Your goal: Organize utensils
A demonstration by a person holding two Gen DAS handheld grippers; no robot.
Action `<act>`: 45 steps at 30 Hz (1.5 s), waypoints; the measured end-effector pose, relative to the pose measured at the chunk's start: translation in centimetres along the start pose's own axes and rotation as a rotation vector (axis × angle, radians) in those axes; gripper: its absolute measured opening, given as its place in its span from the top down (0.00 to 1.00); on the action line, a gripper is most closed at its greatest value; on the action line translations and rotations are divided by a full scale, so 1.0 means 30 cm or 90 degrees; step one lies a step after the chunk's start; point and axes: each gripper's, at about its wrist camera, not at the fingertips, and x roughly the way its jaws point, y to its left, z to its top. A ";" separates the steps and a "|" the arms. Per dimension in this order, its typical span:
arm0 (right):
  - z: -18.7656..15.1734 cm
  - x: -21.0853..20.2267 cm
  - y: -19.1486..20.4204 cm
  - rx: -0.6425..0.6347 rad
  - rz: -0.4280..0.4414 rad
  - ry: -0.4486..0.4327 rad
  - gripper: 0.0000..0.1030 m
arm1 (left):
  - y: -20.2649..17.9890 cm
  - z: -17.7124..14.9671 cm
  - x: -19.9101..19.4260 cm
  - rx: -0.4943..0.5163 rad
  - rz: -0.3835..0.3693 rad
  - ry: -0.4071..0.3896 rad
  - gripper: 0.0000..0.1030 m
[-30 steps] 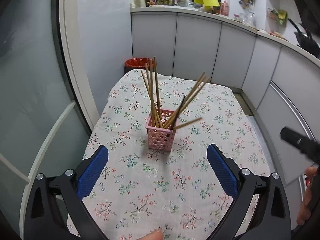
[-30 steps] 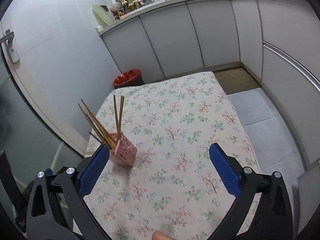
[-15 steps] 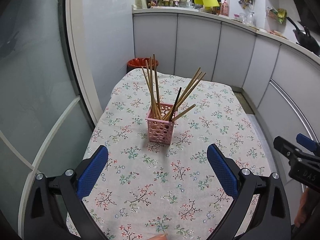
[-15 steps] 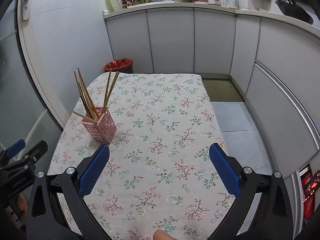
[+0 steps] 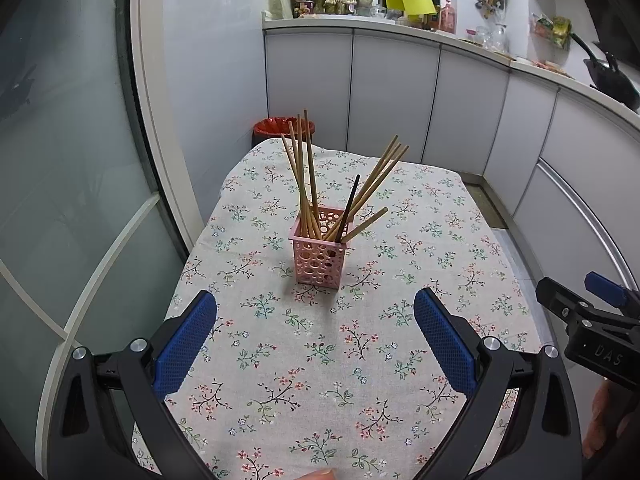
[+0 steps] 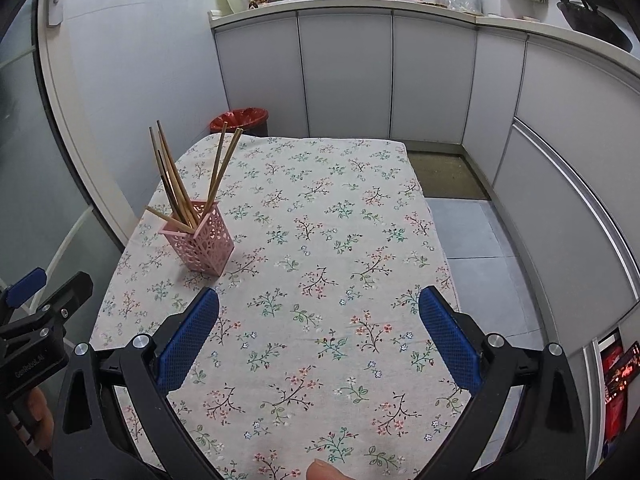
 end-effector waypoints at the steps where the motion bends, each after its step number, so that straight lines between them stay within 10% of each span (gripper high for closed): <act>1: -0.001 0.000 0.001 0.000 0.000 0.000 0.07 | -0.001 0.001 0.000 0.000 0.000 0.000 0.07; 45: 0.009 -0.033 -0.003 0.000 0.000 -0.023 0.07 | 0.008 0.000 -0.004 -0.005 -0.002 -0.005 0.07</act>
